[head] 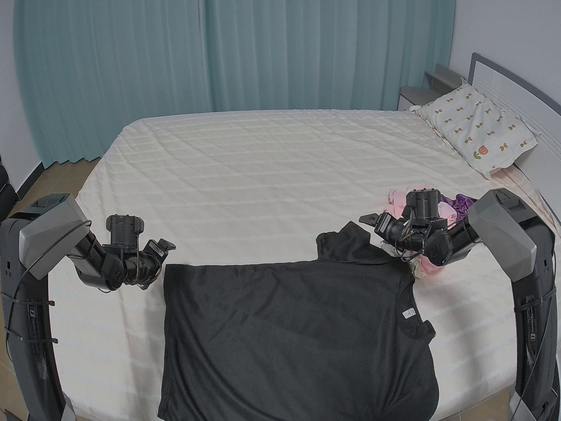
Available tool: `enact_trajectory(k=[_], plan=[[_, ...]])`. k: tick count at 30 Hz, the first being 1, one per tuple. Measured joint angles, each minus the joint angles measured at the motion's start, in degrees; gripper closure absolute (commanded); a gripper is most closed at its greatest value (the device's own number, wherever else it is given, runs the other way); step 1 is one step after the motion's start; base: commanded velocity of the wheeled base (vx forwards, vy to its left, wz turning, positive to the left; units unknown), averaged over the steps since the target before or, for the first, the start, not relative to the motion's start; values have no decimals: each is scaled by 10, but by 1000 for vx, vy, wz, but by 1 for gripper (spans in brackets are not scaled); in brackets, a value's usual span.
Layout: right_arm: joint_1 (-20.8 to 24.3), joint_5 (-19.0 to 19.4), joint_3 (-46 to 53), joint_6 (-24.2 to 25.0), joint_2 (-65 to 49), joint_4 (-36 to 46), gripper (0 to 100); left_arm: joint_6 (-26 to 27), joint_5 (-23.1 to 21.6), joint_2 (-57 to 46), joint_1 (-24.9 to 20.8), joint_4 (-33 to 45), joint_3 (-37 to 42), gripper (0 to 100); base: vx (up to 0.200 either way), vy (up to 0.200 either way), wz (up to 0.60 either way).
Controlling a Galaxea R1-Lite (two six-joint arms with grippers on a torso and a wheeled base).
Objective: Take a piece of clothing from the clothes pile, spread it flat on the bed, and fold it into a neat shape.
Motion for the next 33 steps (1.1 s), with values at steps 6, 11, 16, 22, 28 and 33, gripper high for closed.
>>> enact_trajectory(k=[6, 11, 16, 22, 28, 33], plan=[[5, -25, -139, -22, 60, 86, 0, -5, -6, -5, 1, 0, 7, 0, 0, 0, 0], [13, -36, -228, -39, 119, 157, 100, -9, -9, -7, 1, 0, 11, 0, 0, 0, 0], [20, -41, -255, -57, 163, 156, 100, -11, -10, -9, 1, 0, 17, 0, 0, 0, 0], [12, -47, -260, -54, 177, 114, 100, -11, -10, -9, 0, 0, 19, 0, 0, 0, 0], [-3, -51, -260, -45, 159, 103, 100, -11, -10, -10, 0, 0, 19, 0, 0, 0, 0], [-3, -51, -260, -47, 153, 86, 100, -11, -10, -10, 0, 0, 19, 0, 0, 0, 0]])
